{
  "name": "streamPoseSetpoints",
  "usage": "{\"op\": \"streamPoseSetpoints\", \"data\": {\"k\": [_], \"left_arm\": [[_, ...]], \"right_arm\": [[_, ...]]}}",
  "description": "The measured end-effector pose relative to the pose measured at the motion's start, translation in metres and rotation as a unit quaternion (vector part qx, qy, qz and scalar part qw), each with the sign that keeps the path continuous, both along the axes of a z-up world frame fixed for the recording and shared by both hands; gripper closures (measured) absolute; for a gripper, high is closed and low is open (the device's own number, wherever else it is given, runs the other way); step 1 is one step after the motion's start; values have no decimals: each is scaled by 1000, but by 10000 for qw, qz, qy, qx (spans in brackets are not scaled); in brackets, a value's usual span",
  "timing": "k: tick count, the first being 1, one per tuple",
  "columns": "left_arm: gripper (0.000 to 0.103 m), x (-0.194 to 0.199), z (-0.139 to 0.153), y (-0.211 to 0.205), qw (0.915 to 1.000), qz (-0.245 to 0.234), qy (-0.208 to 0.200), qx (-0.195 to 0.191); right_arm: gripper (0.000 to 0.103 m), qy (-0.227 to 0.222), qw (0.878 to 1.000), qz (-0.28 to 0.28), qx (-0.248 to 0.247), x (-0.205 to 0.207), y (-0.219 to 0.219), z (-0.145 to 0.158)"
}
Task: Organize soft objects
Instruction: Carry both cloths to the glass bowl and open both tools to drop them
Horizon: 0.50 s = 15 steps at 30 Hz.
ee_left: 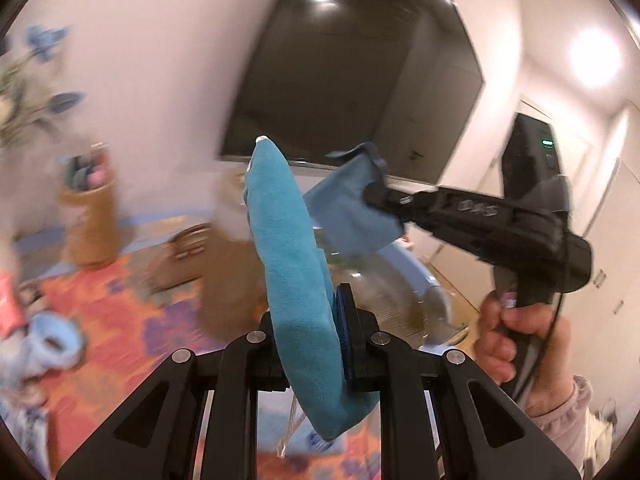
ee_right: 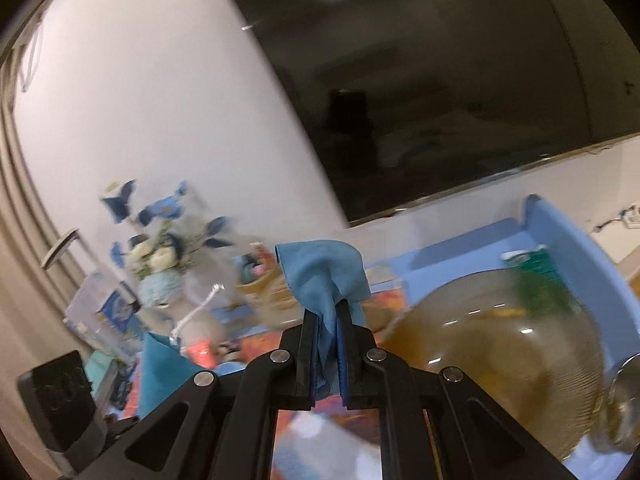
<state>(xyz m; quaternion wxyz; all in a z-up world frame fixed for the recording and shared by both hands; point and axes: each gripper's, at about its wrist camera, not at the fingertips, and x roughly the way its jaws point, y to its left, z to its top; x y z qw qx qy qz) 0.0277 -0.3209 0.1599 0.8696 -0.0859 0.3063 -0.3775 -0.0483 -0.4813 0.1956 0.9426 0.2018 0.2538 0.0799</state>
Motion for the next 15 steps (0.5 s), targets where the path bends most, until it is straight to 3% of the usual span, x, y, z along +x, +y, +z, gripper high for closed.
{"op": "streamPoseSetpoints", "data": {"k": [7, 11, 12, 15], "left_arm": [[88, 16, -16, -73, 9982, -452, -2, 390], [87, 35, -36, -97, 9965, -443, 146, 690], [84, 40, -42, -101, 9958, -451, 246, 755], [61, 48, -52, -112, 9922, -482, 399, 1082]], "right_arm": [[96, 446, 9978, -459, -177, 21, -56, -30], [96, 769, 9940, -638, -441, 37, -71, -52], [96, 860, 9927, -675, -504, 41, -74, -59], [90, 1188, 9874, -756, -719, 54, -78, -75]]}}
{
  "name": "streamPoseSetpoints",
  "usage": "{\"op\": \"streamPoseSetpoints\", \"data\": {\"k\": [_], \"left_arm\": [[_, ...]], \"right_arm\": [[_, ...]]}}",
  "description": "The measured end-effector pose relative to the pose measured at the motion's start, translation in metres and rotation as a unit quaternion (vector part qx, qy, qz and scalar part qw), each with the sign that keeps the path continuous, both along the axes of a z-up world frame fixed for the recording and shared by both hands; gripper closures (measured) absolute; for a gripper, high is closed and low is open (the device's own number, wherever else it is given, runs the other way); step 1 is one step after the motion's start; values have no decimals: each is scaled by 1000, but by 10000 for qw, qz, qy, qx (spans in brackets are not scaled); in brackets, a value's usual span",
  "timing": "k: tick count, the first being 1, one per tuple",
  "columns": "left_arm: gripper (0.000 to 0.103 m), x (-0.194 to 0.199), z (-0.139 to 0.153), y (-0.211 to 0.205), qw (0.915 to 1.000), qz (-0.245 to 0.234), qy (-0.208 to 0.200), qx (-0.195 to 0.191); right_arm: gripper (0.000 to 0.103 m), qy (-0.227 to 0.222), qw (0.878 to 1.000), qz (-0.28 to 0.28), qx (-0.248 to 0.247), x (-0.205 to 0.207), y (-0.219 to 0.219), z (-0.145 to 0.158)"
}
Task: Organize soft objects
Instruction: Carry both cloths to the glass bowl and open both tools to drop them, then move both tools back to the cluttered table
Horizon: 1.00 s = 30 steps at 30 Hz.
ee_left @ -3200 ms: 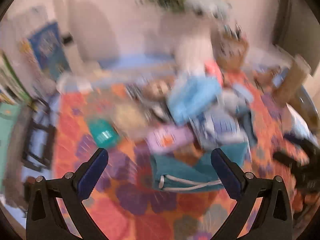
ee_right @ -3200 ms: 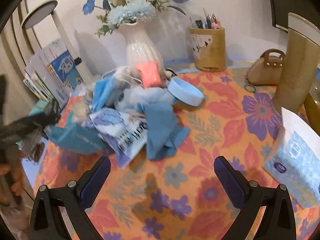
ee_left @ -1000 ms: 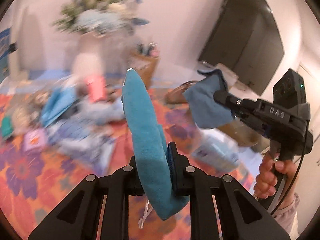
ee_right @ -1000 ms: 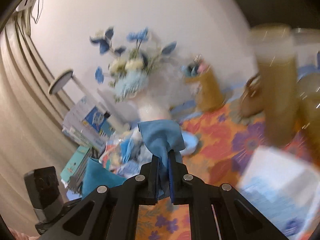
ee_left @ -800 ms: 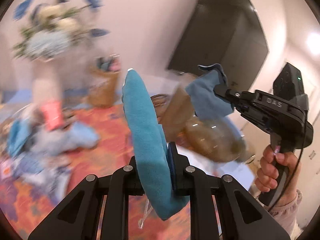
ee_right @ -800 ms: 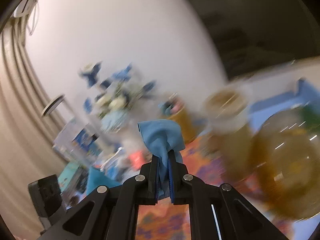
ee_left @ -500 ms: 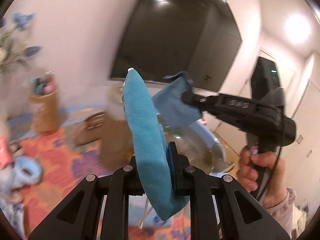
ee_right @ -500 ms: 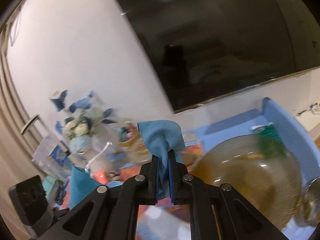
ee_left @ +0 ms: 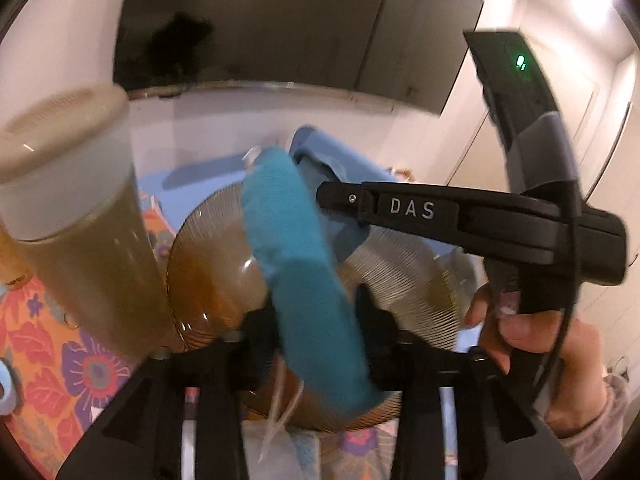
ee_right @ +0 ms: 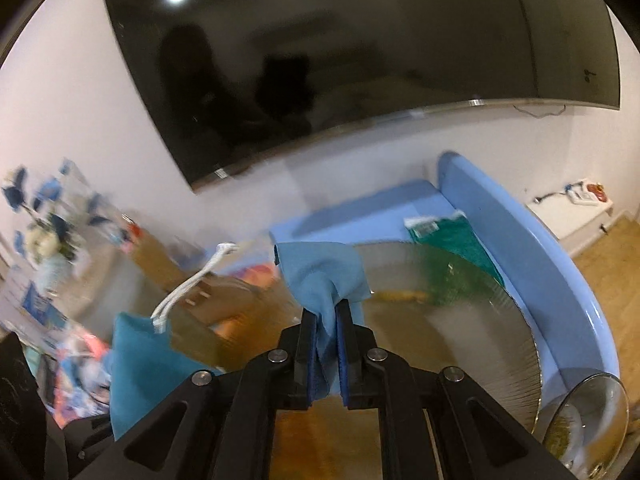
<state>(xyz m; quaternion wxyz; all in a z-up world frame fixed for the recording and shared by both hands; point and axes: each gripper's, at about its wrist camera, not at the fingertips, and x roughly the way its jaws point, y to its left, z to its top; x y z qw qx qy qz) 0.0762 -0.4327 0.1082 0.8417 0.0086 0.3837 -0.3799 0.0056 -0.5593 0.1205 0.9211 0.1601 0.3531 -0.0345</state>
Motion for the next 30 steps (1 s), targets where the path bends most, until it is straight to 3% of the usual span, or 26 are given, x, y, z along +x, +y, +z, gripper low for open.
{"op": "streamPoseSetpoints", "data": {"k": [2, 3, 4, 5, 11, 15, 19, 27, 30], "left_arm": [[20, 4, -5, -5, 9995, 6, 40, 297], [17, 4, -7, -7, 9989, 53, 80, 453], [17, 5, -8, -5, 9988, 74, 80, 487], [17, 3, -7, -3, 9989, 52, 74, 454], [17, -16, 6, 16, 9992, -55, 131, 385], [17, -31, 16, 16, 9988, -93, -51, 488], [17, -50, 28, 37, 9993, -91, 117, 343], [17, -83, 71, 124, 9985, 301, -342, 288], [17, -75, 75, 165, 9964, 603, -427, 409]], "right_arm": [[66, 168, 9997, -57, -183, 4, -1, -7], [37, 221, 9994, -113, -260, 5, -2, -9], [16, 218, 9991, -180, -301, 5, -4, -10], [13, 161, 9992, -227, -299, 2, -6, -10], [13, 50, 9990, -437, 116, -12, -18, -1], [13, -45, 9986, -495, 162, -23, -7, 14], [13, -112, 9982, -564, 178, -38, 13, 32], [13, -695, 9975, -133, 39, -69, 95, 91], [11, -849, 9962, 194, -2, -74, 141, 105]]}}
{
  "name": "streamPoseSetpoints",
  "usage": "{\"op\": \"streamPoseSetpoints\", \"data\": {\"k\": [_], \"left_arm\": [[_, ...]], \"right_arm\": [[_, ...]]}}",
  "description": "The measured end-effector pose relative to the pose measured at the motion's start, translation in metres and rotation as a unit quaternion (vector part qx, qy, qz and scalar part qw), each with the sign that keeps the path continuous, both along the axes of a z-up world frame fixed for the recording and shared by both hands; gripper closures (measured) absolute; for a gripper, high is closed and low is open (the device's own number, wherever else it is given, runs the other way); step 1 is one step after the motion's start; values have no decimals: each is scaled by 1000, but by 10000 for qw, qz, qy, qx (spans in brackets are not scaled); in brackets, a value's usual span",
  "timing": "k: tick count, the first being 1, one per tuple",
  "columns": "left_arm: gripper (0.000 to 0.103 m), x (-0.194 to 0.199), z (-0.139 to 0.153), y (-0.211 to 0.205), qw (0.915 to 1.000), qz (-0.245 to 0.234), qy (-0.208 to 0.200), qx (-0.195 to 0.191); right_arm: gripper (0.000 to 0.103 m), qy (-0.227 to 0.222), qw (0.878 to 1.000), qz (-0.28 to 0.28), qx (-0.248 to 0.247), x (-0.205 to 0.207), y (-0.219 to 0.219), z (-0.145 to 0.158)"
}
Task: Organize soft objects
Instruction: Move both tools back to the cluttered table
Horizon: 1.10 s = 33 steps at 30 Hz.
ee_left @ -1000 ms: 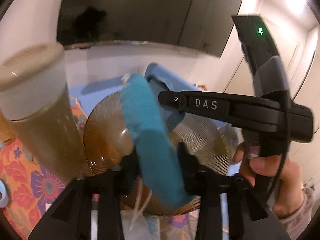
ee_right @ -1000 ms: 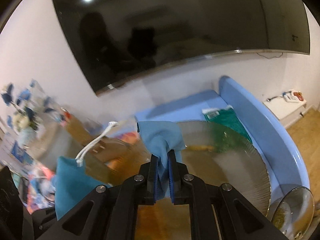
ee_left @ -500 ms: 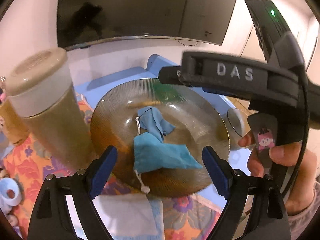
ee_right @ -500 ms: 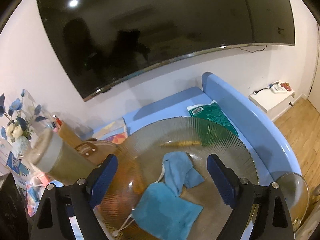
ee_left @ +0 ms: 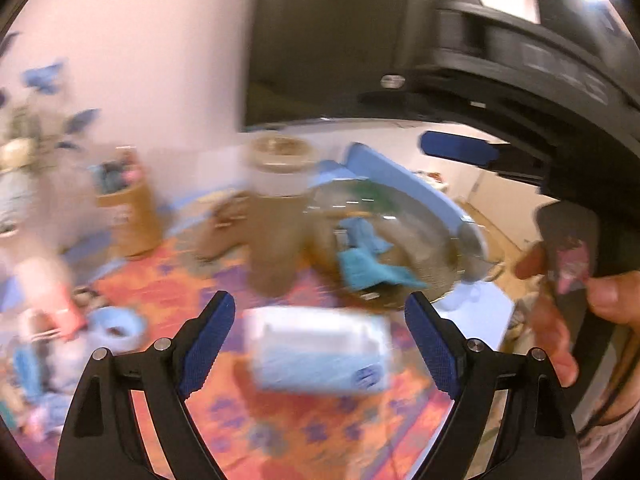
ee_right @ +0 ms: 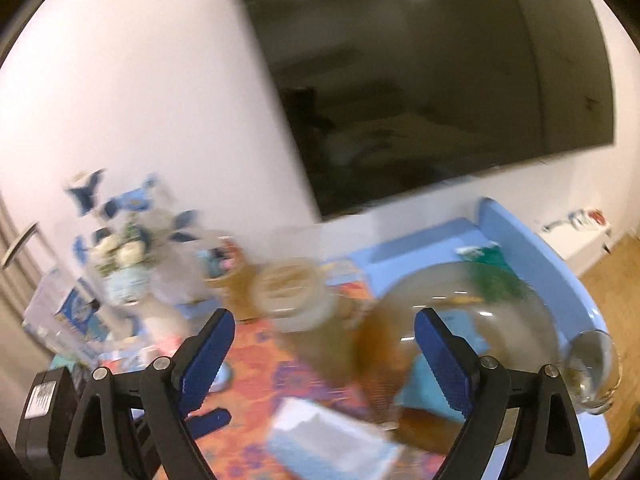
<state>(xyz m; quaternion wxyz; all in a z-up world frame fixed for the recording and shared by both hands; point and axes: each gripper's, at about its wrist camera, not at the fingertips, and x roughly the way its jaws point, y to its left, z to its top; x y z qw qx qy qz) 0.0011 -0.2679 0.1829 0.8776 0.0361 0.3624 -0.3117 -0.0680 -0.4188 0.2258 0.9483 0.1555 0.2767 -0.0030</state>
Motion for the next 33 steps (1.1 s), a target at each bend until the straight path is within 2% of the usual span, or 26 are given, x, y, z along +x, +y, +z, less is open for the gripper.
{"op": "streamPoseSetpoints", "data": {"k": [4, 9, 12, 17, 22, 27, 30, 33], "left_arm": [[16, 12, -1, 75, 9977, 642, -61, 228], [16, 27, -13, 178, 9870, 1543, 71, 437], [16, 36, -30, 250, 9742, 2210, 183, 408], [16, 41, -64, 335, 9553, 2897, 508, 289], [16, 42, -96, 385, 9372, 3398, 748, 252], [16, 42, -133, 405, 9258, 3631, 1001, 325], [16, 44, -152, 412, 9214, 3717, 1082, 344], [16, 50, -163, 415, 9173, 3806, 1101, 400]], "right_arm": [[8, -190, 9987, 462, -141, 1, 66, 9], [5, -263, 9942, 1044, -61, 14, 142, 0], [5, -197, 9902, 1386, -6, 25, 189, -16], [5, -37, 9819, 1892, 86, 42, 250, -50], [5, 236, 9756, 2175, 164, 55, 288, -91], [5, 444, 9759, 2137, -63, 64, 305, -132], [5, 560, 9696, 2350, -389, 66, 314, -157], [5, 707, 9646, 2507, -408, 67, 317, -178]]}}
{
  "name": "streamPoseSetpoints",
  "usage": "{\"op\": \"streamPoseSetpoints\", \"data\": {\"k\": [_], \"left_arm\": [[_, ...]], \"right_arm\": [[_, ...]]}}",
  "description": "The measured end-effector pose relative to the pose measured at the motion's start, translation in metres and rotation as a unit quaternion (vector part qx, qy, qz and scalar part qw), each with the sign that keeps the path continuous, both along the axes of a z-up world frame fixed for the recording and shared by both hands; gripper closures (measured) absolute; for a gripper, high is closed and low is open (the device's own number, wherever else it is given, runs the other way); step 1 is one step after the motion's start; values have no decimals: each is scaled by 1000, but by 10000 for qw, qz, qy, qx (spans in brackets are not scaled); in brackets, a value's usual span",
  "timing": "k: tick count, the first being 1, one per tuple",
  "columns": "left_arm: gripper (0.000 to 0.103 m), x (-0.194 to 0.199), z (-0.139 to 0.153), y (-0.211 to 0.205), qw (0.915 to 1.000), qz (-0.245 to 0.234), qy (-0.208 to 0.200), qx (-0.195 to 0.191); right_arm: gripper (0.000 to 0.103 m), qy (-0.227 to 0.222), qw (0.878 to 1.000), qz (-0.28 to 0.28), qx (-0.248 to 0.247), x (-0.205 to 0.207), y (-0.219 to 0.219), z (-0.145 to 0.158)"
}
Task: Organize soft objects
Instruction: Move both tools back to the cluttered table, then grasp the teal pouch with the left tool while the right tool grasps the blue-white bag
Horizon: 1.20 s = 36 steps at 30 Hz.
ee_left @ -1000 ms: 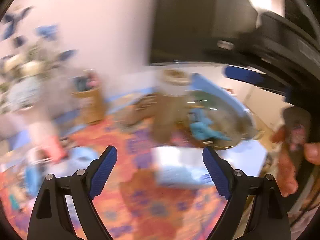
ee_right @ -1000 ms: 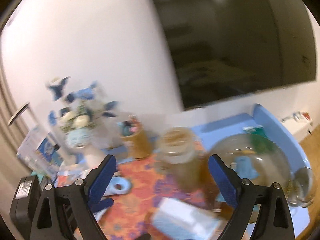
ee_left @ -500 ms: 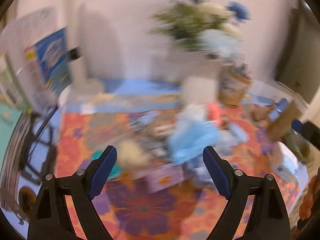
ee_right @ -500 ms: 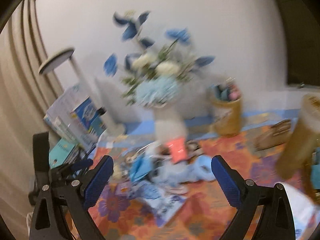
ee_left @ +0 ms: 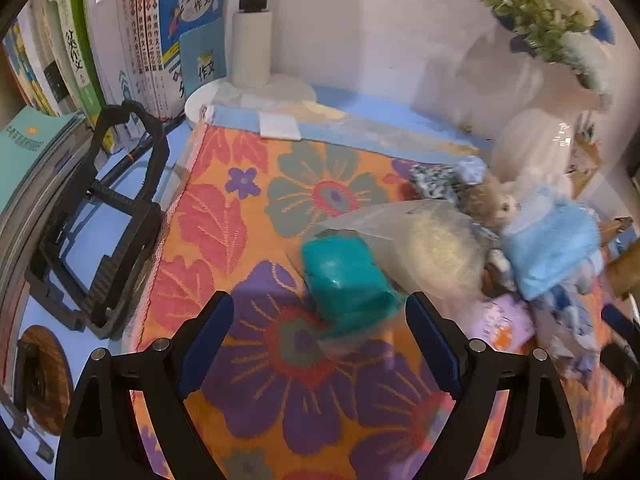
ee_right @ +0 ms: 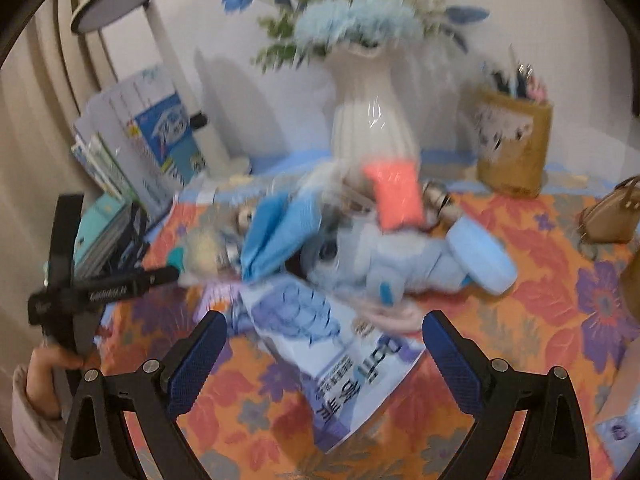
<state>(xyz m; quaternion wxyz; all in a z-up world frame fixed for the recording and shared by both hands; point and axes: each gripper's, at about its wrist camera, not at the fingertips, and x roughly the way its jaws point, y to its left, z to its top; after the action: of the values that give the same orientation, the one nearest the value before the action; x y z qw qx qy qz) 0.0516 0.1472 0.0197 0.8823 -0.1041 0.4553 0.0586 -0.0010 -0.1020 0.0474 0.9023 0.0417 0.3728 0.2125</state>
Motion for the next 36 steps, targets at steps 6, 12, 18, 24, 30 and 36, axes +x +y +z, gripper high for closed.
{"op": "streamPoseSetpoints", "data": {"k": [6, 12, 18, 24, 30, 36], "left_arm": [[16, 13, -7, -10, 9999, -46, -52, 78], [0, 18, -21, -19, 9976, 93, -28, 680], [0, 18, -20, -16, 9980, 119, -52, 612], [0, 19, -20, -15, 9980, 119, -53, 615], [0, 19, -20, -15, 9981, 117, -70, 609], [62, 5, -11, -3, 9984, 56, -546, 146]], "right_arm": [[5, -32, 9987, 183, -473, 0, 17, -26], [0, -30, 9969, 82, -786, 12, 21, -41], [0, 277, 9981, 72, -546, 23, 12, -50], [0, 284, 9992, 74, -265, 23, 5, -47], [2, 231, 9995, 106, -160, 21, 4, -44], [37, -73, 9990, 320, 298, 9, -5, -35]]}}
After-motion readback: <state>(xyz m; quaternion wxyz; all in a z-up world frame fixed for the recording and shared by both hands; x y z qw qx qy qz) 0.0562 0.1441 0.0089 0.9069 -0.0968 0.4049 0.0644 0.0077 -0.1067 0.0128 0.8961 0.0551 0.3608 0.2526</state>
